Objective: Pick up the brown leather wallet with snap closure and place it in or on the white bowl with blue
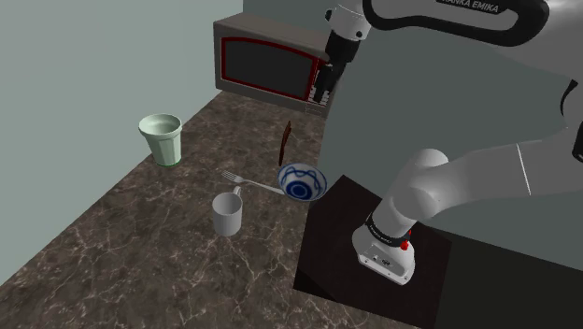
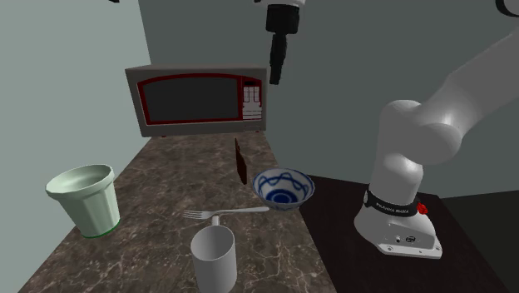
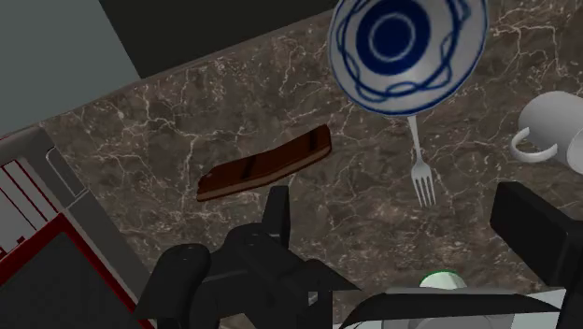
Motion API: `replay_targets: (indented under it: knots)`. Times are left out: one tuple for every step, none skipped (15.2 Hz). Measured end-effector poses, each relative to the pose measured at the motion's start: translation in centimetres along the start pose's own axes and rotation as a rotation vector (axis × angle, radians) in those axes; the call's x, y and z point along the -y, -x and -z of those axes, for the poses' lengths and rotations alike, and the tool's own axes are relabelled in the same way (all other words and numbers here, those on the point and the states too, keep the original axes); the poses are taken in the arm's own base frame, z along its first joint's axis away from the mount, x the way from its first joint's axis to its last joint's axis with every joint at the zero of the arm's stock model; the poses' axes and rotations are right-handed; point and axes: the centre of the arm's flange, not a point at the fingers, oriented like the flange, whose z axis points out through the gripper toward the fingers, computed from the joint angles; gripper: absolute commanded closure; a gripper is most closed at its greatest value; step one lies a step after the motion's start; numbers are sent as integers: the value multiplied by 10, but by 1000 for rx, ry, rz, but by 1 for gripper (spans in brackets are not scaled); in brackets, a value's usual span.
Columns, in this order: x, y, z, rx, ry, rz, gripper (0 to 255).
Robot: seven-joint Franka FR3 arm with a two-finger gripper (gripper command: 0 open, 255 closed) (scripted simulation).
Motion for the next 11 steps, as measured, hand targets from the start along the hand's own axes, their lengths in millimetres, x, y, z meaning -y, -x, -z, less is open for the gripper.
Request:
replay_targets:
  knots:
    - [0,0,0,0,0,0,0]
    - [1,-3,-5,2,2,-23,0]
    - [1,-8,-11,4,5,-60,0]
    - [2,-14,-22,7,9,-104,0]
    - [2,-19,-34,10,13,-152,0]
    - [0,-27,-46,12,18,-203,0]
    - [-2,-35,-58,15,22,-253,0]
    - [-3,-40,-69,17,27,-305,0]
    - [-5,-49,-78,19,31,-356,0]
    - [-9,-55,-90,22,36,-408,0]
    - [-14,-61,-99,25,40,-460,0]
